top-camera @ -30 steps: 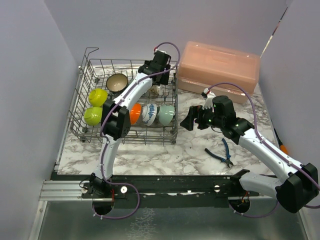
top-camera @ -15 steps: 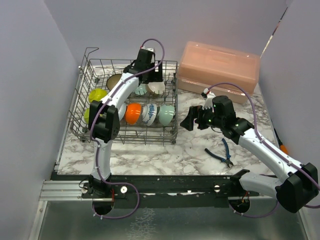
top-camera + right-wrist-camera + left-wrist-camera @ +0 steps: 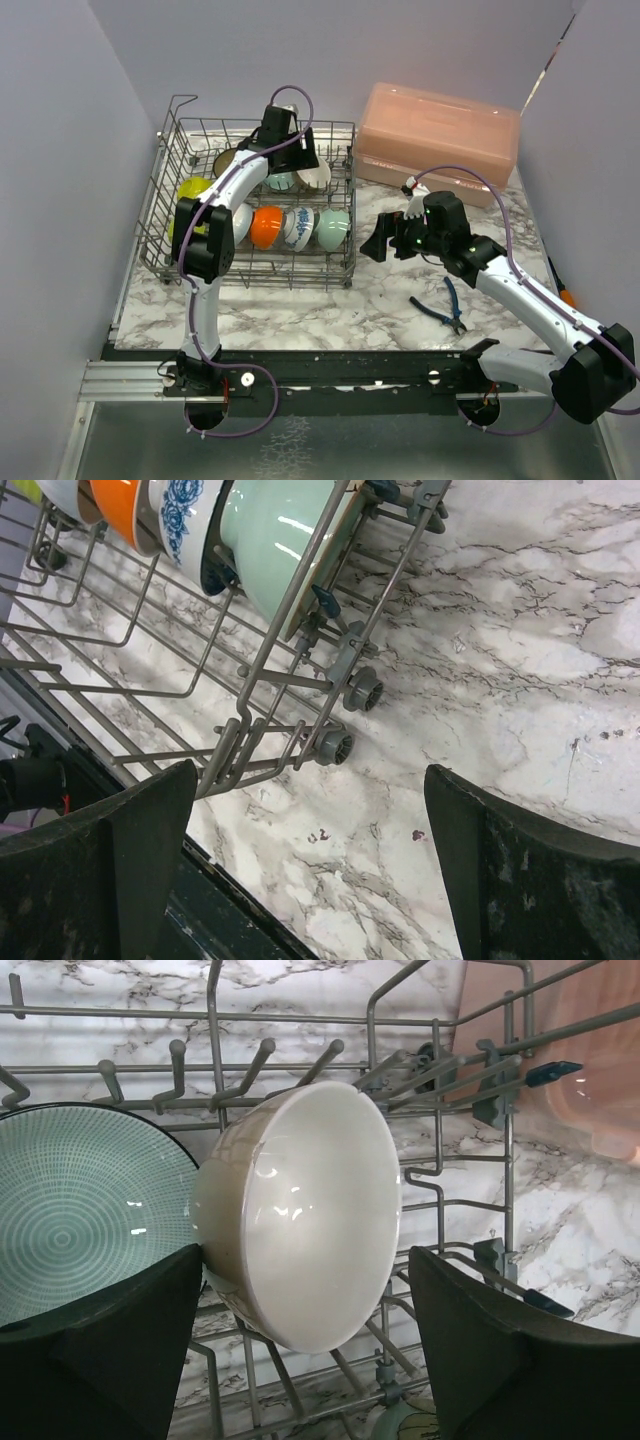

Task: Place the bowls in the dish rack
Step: Place the bowl in the dish rack, then pick up the bowl from the dish rack.

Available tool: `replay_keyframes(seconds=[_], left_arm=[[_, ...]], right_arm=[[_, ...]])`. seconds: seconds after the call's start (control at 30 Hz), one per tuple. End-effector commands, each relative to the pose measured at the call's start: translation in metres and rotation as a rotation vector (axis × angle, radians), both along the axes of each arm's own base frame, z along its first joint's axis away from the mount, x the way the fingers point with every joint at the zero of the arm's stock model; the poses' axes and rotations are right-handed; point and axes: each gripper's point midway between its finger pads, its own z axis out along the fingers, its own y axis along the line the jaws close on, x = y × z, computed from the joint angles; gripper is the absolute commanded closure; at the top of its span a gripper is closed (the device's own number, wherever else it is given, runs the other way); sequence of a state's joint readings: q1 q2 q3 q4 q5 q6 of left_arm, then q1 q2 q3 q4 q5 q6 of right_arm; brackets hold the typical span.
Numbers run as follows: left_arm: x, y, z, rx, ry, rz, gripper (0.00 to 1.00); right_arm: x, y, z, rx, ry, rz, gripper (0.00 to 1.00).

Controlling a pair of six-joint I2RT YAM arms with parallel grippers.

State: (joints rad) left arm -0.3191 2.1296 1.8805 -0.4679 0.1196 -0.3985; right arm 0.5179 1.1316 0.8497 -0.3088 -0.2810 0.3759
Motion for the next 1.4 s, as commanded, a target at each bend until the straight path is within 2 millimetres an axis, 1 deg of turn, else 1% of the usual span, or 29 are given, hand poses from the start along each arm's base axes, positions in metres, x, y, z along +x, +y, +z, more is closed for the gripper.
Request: replay_keyframes(seconds=[0.0,0.07,0.23,0.4,0.5,0.6,0.7,0.73,0.8,0.83,0.87,0.93,1.07,1.23,1.3,1.37], left_arm=[[0.002,-0.036,0.002,-0.147,0.012,-0.087,0.18],[-0.002,-0.045,0.006,-0.171,0.004,-0.105,0.19],[-0.012,-0.072,0.026,-0.241,-0.026,-0.167,0.23],[-0.018,-0.086,0.047,-0.286,-0.071,-0.186,0.26],[-0.02,-0.092,0.055,-0.301,-0.088,-0.193,0.32],[-0.021,-0.098,0.064,-0.322,-0.117,-0.204,0.33],[-0.023,-0.1,0.068,-0.326,-0.132,-0.209,0.36],[-0.023,-0.1,0.069,-0.324,-0.136,-0.206,0.38],[-0.022,-0.1,0.069,-0.319,-0.143,-0.203,0.47],[-0.021,-0.099,0.068,-0.315,-0.145,-0.202,0.54],[-0.02,-0.097,0.068,-0.306,-0.15,-0.199,0.65],[-0.02,-0.093,0.067,-0.289,-0.157,-0.182,0.79],[-0.021,-0.088,0.067,-0.265,-0.167,-0.173,1.0],[-0.02,-0.077,0.079,-0.235,-0.207,-0.145,1.0],[-0.019,-0.067,0.087,-0.21,-0.233,-0.119,1.0],[-0.018,-0.05,0.095,-0.162,-0.268,-0.062,1.0]], right_arm=[[0.003,-0.002,0.013,-0.009,-0.035,-0.009,0.0],[0.004,-0.004,0.013,-0.01,-0.038,-0.014,0.0],[0.004,-0.004,0.015,-0.007,-0.043,-0.018,0.0],[0.003,-0.004,0.015,-0.008,-0.041,-0.017,0.0],[0.003,-0.004,0.014,-0.006,-0.041,-0.017,0.0],[0.004,-0.004,0.016,-0.004,-0.045,-0.018,0.0],[0.005,-0.003,0.018,0.0,-0.053,-0.018,0.0],[0.005,-0.003,0.019,0.002,-0.056,-0.018,0.0],[0.007,-0.002,0.022,0.005,-0.062,-0.016,0.0],[0.007,-0.001,0.024,0.007,-0.067,-0.014,0.0],[0.009,-0.001,0.027,0.01,-0.072,-0.014,0.0],[0.011,0.001,0.032,0.018,-0.086,-0.011,0.0],[0.016,0.004,0.048,0.034,-0.121,-0.006,0.0],[0.027,0.012,0.069,0.057,-0.176,0.009,0.0],[0.033,0.016,0.077,0.062,-0.189,0.016,0.0],[0.04,0.022,0.082,0.073,-0.199,0.021,0.0]])
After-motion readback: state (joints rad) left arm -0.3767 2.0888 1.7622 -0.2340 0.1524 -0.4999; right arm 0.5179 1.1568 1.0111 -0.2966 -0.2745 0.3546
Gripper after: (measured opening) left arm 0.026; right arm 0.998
